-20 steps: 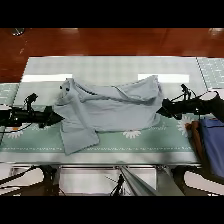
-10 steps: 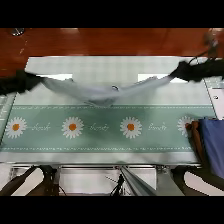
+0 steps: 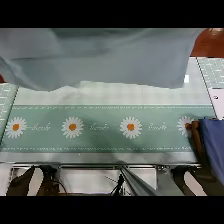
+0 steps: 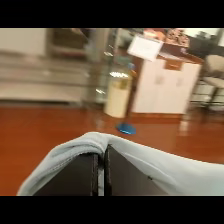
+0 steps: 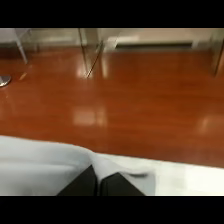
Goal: Fold the shirts.
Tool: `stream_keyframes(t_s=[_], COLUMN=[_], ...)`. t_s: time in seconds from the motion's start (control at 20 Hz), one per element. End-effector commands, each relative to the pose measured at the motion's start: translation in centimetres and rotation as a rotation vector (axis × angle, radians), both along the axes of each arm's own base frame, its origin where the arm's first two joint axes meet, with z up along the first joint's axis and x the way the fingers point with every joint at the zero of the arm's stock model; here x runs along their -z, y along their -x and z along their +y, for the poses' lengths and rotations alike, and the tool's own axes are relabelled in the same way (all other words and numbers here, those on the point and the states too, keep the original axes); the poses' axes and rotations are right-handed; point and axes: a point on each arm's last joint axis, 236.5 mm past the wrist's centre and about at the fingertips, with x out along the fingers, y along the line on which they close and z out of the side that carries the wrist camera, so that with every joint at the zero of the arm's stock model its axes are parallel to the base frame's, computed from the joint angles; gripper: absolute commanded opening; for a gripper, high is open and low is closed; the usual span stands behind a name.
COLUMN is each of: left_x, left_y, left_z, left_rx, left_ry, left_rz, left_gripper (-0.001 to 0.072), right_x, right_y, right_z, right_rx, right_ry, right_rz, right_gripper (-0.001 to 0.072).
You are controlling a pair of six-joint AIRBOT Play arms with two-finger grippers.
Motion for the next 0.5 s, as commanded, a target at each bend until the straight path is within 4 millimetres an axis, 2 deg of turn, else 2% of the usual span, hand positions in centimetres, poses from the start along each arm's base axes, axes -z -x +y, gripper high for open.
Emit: stream_keyframes(t_s=[0.0,0.1,0.2,0.3,0.35,0.45], left_x=[-2.5,-2.0,-0.9,0.9,2.1,5.4], left_y=[7.8,11.2,13.2,13.2,12.5,9.8], left_z=[2.3,3.6,3.9,4.2,4.7,5.3], left_rx=[-0.322,-0.424,-0.424,-0.392,-0.386,-0.373], left_ry=[-0.186,-0.227,-0.251,-0.244,-0.241,-0.236], left_rz=[-0.096,-0.09,-0.059,0.007,0.051,0.154], left_gripper=[0.0021,0.0021,0.0021,0.0022,0.0022,0.0021], right_x=[-1.9,-1.0,0.3,2.0,2.7,4.7], right_y=[8.3,11.0,12.7,13.3,13.3,12.2], right_z=[-0.6,-0.8,-1.4,-2.1,-2.2,-2.2], right_rx=[0.079,0.106,0.137,0.169,0.171,0.159], right_ry=[0.048,0.06,0.077,0.082,0.084,0.072], right_rz=[-0.079,-0.056,-0.012,0.056,0.089,0.159], right_gripper=[0.0022,0.0022,0.0022,0.0023,0.0023,0.0022])
